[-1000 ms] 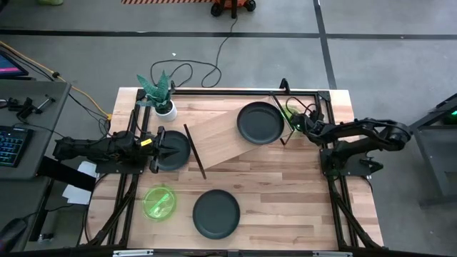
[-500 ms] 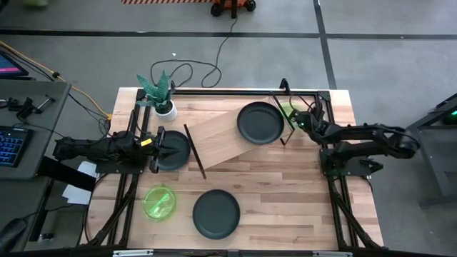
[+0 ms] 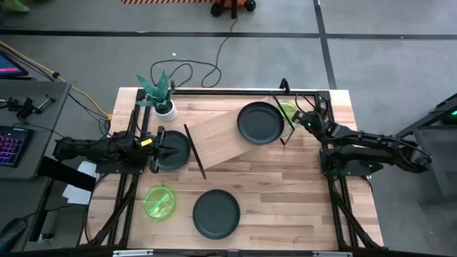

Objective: Place and stack plates onto a shelf
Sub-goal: Put the top right green plate on the shelf

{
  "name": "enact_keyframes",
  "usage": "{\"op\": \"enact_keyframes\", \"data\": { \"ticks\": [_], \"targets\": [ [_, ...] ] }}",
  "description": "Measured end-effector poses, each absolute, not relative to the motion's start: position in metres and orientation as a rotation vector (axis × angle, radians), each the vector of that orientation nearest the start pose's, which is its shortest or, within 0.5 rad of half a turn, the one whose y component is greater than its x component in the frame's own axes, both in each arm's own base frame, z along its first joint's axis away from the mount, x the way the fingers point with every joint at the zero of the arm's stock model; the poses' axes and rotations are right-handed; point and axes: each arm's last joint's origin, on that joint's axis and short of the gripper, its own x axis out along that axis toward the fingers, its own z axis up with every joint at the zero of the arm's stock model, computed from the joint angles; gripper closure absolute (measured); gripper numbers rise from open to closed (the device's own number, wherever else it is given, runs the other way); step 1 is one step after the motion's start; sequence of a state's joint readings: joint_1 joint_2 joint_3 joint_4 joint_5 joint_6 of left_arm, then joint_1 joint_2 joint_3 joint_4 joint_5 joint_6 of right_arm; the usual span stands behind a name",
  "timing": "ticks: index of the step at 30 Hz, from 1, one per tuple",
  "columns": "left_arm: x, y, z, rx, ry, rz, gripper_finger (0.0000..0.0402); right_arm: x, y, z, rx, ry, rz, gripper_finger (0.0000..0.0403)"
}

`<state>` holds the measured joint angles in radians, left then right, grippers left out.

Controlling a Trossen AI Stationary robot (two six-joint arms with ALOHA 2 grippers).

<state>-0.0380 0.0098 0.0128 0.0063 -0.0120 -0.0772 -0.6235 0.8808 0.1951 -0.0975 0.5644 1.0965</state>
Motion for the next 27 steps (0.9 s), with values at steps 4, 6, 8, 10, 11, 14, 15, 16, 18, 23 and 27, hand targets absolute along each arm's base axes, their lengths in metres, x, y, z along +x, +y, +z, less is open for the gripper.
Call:
{"op": "enact_keyframes", "data": {
  "ticks": [4,6,8,10,11,14,15,16,18,23,27],
  "targets": [
    [0.0975,-0.0034,0.1678,-0.081,-0.008,-0.026,0.0401,0.1098,-0.0975,0.1303,0.941,0.154,-1.451,0.0401],
    [0.0975,-0.0034,0.1677,-0.098,-0.007,-0.026,0.0401,0.1104,-0.0974,0.1286,0.950,0.163,-1.453,0.0394],
    [0.0975,-0.0034,0.1678,-0.101,-0.008,-0.026,0.0401,0.1108,-0.0974,0.1269,0.956,0.173,-1.458,0.0379],
    [0.0975,-0.0034,0.1678,-0.101,-0.008,-0.026,0.0401,0.1109,-0.0975,0.1258,0.954,0.181,-1.463,0.0357],
    [0.0975,-0.0034,0.1678,-0.101,-0.008,-0.026,0.0401,0.1108,-0.0976,0.1255,0.951,0.184,-1.467,0.0344],
    [0.0975,-0.0034,0.1678,-0.101,-0.008,-0.026,0.0401,0.1108,-0.0976,0.1255,0.950,0.182,-1.468,0.0302],
    [0.0975,-0.0034,0.1677,-0.101,-0.008,-0.026,0.0401,0.1108,-0.0977,0.1255,0.950,0.182,-1.468,0.0288],
    [0.0975,-0.0034,0.1677,-0.101,-0.008,-0.026,0.0401,0.1108,-0.0977,0.1256,0.950,0.181,-1.468,0.0276],
    [0.0975,-0.0034,0.1678,-0.101,-0.008,-0.026,0.0401,0.1109,-0.0976,0.1256,0.955,0.180,-1.466,0.0254],
    [0.0975,-0.0034,0.1678,-0.101,-0.008,-0.026,0.0401,0.1115,-0.0972,0.1254,0.975,0.188,-1.446,0.0224],
    [0.0975,-0.0034,0.1678,-0.102,-0.008,-0.026,0.0401,0.1115,-0.0974,0.1255,0.975,0.184,-1.447,0.0222]
  ]
}}
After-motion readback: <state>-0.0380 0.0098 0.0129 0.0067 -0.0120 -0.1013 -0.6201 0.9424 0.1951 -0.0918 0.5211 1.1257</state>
